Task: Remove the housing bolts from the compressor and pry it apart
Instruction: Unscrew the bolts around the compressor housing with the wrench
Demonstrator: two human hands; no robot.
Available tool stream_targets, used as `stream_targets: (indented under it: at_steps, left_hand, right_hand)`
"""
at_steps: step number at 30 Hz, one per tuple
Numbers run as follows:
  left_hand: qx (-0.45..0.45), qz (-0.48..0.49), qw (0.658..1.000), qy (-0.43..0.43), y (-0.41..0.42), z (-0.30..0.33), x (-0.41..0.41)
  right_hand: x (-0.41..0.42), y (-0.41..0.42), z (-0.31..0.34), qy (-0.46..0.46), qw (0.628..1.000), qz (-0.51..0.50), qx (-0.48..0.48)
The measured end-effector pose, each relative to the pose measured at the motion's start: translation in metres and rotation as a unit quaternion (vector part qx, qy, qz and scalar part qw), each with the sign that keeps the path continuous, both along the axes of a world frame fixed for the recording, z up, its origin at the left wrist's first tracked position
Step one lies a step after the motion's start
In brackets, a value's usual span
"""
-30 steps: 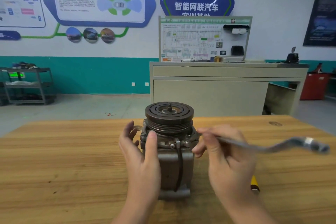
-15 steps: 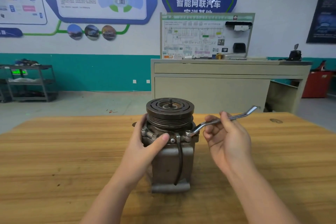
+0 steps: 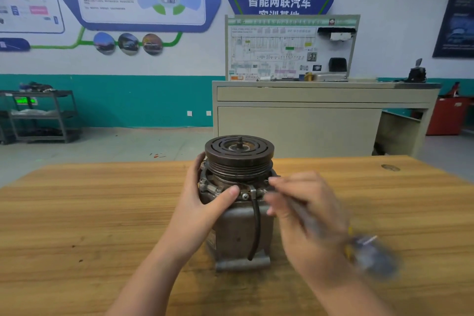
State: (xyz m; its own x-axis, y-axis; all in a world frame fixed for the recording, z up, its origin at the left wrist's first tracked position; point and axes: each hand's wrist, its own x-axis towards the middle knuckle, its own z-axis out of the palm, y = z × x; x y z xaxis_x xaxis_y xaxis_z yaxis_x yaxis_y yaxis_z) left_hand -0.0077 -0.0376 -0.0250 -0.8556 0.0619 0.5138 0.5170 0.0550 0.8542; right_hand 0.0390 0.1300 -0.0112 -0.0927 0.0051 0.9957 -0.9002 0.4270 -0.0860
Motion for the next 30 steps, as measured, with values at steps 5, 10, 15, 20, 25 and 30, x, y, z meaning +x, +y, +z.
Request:
stream_targets:
  at_steps: [5,10,15,20,25,30]
  left_hand:
    - [0.007,-0.009,1.000,0.007,0.002,-0.001,0.002]
    - [0.004,-0.013,1.000,-0.008,0.001,0.001,0.005]
    - [0.005,-0.012,1.000,-0.003,0.002,0.003,0.007]
    - [-0.005,0.003,1.000,-0.005,0.002,0.003,0.008]
    - [-0.012,0.027,0.999,0.017,0.006,0.002,0.010]
    - [-0.020,0.043,0.998,0.038,0.009,0.003,0.011]
  right_hand:
    - [0.001,-0.010,-0.010,0.001,0.999,-0.008,-0.031]
    - [-0.009,0.002,0.013,-0.284,0.810,0.259,-0.443]
    - [-0.015,0.018,0.029,-0.283,0.744,0.347,-0.495]
    - [-0.005,0.010,0.023,-0.179,0.886,0.192,-0.382]
    - [0.001,0.005,0.013,-0.079,0.975,0.093,-0.186]
    - [0.000,0.003,0.001,-0.020,0.999,0.031,-0.029]
